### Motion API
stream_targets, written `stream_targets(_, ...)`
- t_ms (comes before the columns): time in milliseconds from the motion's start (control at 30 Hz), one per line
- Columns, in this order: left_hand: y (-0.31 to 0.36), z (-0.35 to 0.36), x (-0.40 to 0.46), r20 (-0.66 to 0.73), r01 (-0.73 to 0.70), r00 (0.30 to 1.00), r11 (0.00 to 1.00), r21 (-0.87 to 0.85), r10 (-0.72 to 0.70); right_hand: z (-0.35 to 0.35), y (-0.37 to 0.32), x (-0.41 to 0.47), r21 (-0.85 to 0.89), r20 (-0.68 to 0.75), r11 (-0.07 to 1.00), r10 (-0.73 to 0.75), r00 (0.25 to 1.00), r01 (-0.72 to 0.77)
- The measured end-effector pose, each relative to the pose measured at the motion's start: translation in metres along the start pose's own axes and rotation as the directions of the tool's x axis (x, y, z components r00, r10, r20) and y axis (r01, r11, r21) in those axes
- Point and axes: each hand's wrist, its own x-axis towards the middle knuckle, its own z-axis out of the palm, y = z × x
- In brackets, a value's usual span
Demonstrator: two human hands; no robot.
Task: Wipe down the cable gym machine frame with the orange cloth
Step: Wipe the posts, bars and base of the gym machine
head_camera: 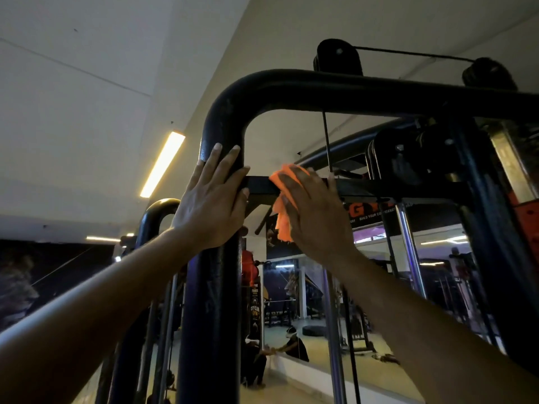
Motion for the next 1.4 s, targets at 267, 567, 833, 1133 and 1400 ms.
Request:
stream_targets(267, 0.039, 0.001, 0.011, 0.263, -0.150, 0.960, 0.969, 0.194, 0.096, -0.024, 0.063, -0.027, 0.111, -0.035, 0.949, 0.301, 0.953, -0.296)
stream_targets(567, 0.082, 0.021, 0.024, 0.280, -0.086, 0.957, 0.996, 0.021, 0.077, -0.033, 0.104, -0.027, 0.001, 0.022, 0.983, 0.181, 0.983, -0.181)
stream_targets(833, 0.107, 0.037, 0.038, 0.248, -0.086, 0.965, 0.996, 0.008, 0.081, -0.029, 0.089, -0.028, 0.143, 0.046, 0.989, 0.028, 0.999, -0.034)
stream_targets(1133, 0.167, 0.059, 0.067, 0.274, -0.160, 0.945, 0.984, -0.079, 0.176, -0.077, 0.181, -0.052, 0.204, 0.084, 0.976, 0.066, 0.994, -0.082)
stream_targets(1400, 0.211, 0.061, 0.116, 0.149, -0.121, 0.978, 0.980, -0.160, 0.146, -0.073, 0.210, -0.002, 0.085, 0.043, 0.961, 0.259, 0.965, -0.261)
